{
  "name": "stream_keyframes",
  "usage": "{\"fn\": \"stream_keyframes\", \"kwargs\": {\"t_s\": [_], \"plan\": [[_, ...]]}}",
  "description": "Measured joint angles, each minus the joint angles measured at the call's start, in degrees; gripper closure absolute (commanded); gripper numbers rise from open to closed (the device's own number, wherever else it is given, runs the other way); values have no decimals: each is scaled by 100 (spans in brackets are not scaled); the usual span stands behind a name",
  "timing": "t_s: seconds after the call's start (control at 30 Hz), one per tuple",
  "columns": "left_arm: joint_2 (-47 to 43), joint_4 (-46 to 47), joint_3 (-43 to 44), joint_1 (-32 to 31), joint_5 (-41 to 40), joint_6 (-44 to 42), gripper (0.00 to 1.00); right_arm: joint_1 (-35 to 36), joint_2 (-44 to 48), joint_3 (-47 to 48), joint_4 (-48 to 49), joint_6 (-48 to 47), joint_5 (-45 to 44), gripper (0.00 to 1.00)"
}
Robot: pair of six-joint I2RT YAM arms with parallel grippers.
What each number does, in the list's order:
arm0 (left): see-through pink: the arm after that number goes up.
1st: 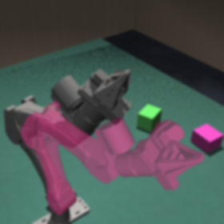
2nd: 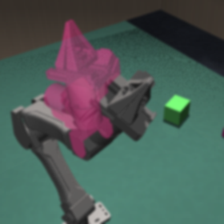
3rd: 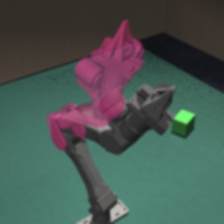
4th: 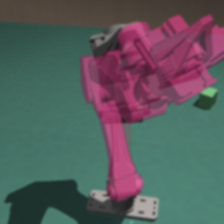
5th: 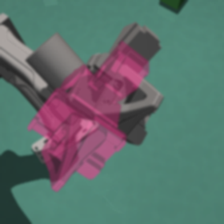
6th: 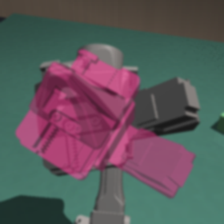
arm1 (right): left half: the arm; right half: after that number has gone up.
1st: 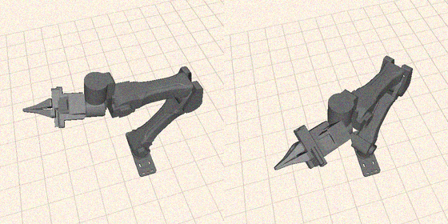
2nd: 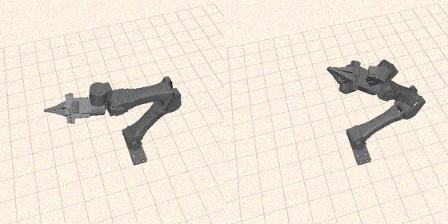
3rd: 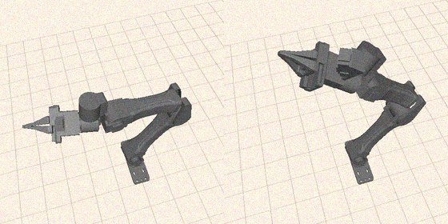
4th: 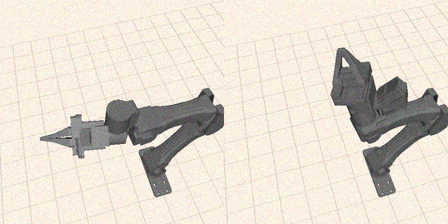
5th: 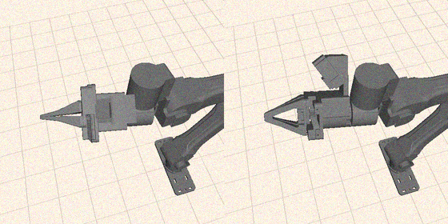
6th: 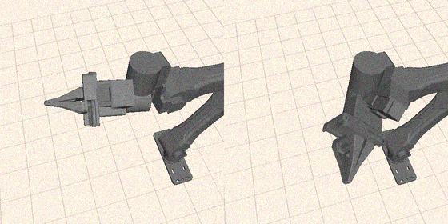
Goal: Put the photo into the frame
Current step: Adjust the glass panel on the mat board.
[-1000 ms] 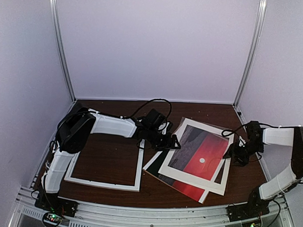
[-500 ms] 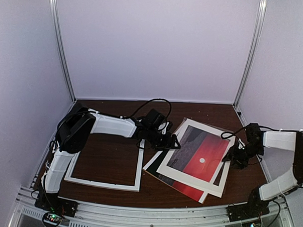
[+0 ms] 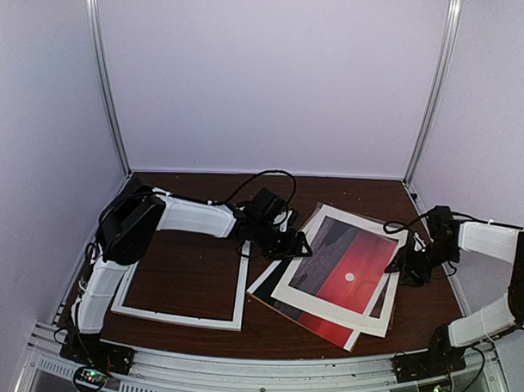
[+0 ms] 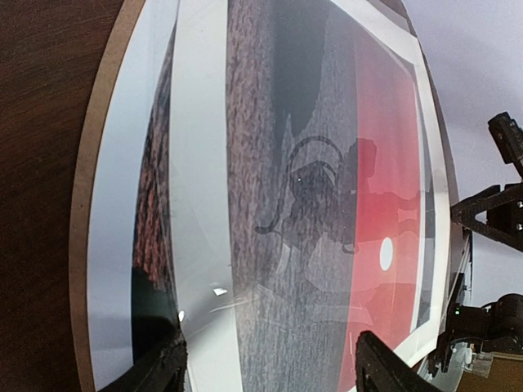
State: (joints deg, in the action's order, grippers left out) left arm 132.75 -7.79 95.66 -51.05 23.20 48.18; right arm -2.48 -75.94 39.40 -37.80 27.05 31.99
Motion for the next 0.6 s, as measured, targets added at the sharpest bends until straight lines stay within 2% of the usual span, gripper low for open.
{"fn": "stream_keyframes", "kwargs": {"t_s": [0.6], "plan": [[0, 13, -4, 0, 0, -2, 28, 59, -131, 192, -157, -295, 52, 34]]}}
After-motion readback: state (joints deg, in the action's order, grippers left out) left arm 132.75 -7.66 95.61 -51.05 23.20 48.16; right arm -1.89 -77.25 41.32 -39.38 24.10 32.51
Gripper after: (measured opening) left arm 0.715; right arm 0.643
